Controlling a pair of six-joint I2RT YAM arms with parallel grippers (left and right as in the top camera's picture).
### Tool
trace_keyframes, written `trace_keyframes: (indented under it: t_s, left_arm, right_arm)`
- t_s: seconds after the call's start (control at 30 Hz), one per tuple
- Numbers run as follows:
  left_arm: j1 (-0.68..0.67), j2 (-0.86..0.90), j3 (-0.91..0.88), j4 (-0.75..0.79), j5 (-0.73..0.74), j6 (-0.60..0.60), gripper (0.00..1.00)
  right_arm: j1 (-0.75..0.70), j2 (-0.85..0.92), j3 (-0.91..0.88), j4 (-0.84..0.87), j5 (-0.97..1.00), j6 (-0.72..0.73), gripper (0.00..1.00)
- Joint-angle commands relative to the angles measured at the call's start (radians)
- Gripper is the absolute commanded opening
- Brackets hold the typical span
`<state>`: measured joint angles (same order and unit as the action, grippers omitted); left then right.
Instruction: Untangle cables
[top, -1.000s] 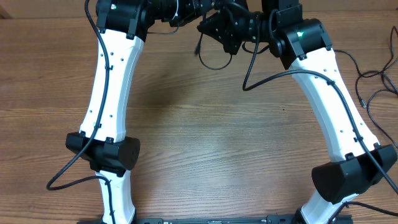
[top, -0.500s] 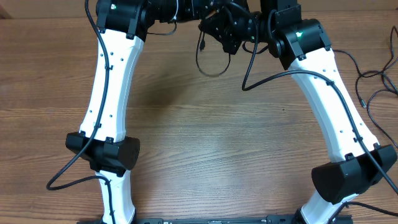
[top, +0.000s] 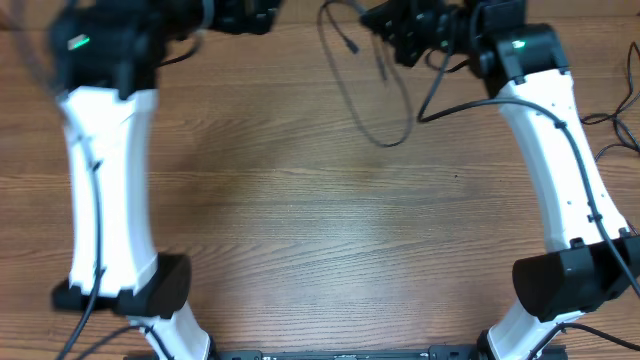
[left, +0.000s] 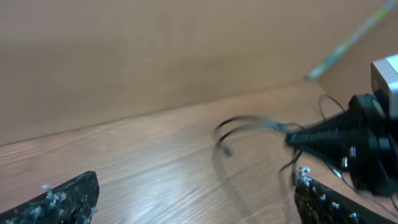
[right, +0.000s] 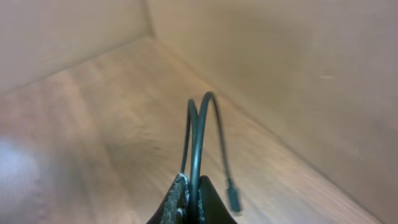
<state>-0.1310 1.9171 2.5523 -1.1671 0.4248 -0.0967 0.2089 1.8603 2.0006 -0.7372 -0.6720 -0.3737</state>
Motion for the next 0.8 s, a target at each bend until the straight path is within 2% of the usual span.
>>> trace_keyframes:
  t_s: [0.0, 0.17, 0.33, 0.6, 0.77]
  left_arm:
    - [0.03, -0.092, 0.003, -0.075, -0.059, 0.031, 1.0]
    - [0.025, -0.105, 0.003, -0.172, -0.059, 0.057, 1.0]
    - [0.016, -0.105, 0.003, -0.202, -0.058, 0.068, 1.0]
    - [0.013, -0.105, 0.003, -0.206, -0.077, 0.067, 0.99]
    - [0.013, -0.105, 0.003, -0.222, -0.146, 0.068, 1.0]
  right_arm:
    - [-0.107, -0.013, 0.024, 0.052, 0.009, 0.071, 0.04]
    - [-0.27, -0.074, 0.024, 0.144, 0.009, 0.197, 0.04]
    - [-0.46, -0.146, 0.024, 0.145, 0.01, 0.248, 0.04]
    - [-0.782, -0.184, 0.024, 0.015, 0.116, 0.352, 0.04]
    - [-0.914, -0.184, 0.024, -0.119, 0.308, 0.375, 0.04]
